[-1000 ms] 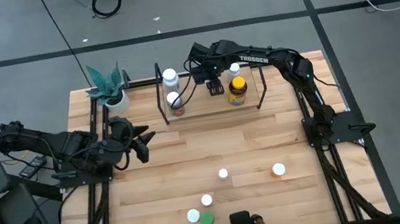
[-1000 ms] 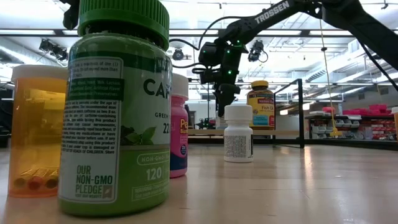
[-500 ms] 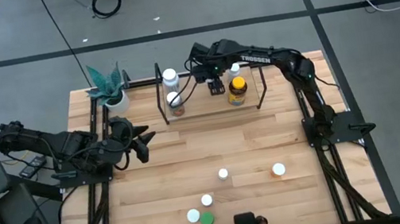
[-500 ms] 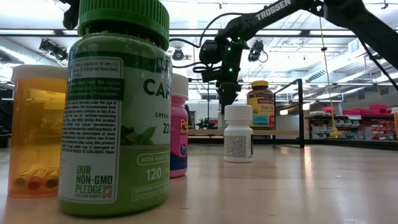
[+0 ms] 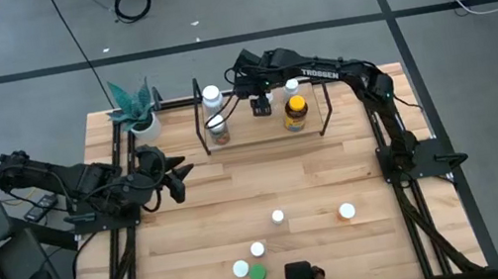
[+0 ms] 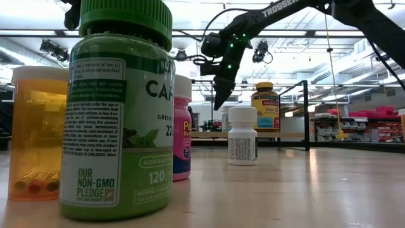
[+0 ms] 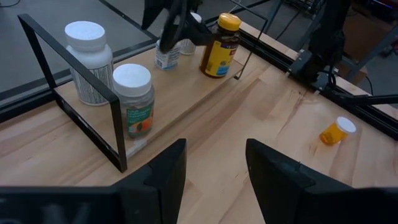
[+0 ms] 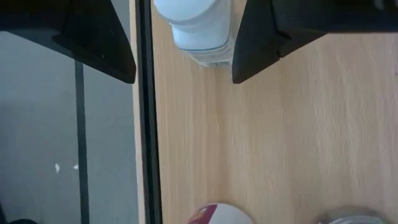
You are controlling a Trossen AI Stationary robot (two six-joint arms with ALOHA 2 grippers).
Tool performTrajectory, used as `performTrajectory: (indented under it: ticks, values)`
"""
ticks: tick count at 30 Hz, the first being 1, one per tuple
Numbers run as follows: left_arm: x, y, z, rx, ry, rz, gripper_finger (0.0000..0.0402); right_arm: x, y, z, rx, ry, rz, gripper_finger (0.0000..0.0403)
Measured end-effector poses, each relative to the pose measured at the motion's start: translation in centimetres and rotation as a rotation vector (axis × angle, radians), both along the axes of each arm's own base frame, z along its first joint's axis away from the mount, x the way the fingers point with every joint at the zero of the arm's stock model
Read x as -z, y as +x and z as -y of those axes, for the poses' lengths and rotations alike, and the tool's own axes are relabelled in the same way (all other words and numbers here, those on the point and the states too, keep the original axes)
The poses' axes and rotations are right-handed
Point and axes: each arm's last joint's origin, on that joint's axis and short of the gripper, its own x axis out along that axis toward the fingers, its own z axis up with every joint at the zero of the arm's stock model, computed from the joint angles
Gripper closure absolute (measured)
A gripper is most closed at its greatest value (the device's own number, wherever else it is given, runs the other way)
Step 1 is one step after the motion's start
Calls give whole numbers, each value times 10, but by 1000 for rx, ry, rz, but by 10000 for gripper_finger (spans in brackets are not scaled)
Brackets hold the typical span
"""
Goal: Pick and place medicine bottles onto shelf by color
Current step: Adjust the yellow pill bottle on the shelf
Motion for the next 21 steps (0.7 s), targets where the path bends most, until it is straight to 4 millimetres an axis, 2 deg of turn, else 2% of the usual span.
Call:
performTrajectory:
  ticks: [4,11,21]
  values:
    - [0,0,0,0,0,0,228,-5,3,6,13,-49,53,138]
    - [0,0,0,0,0,0,228,-2,-7,15,42,-46,5,149]
    - [0,0,0,0,0,0,228,0,-13,15,46,-36,-59,151]
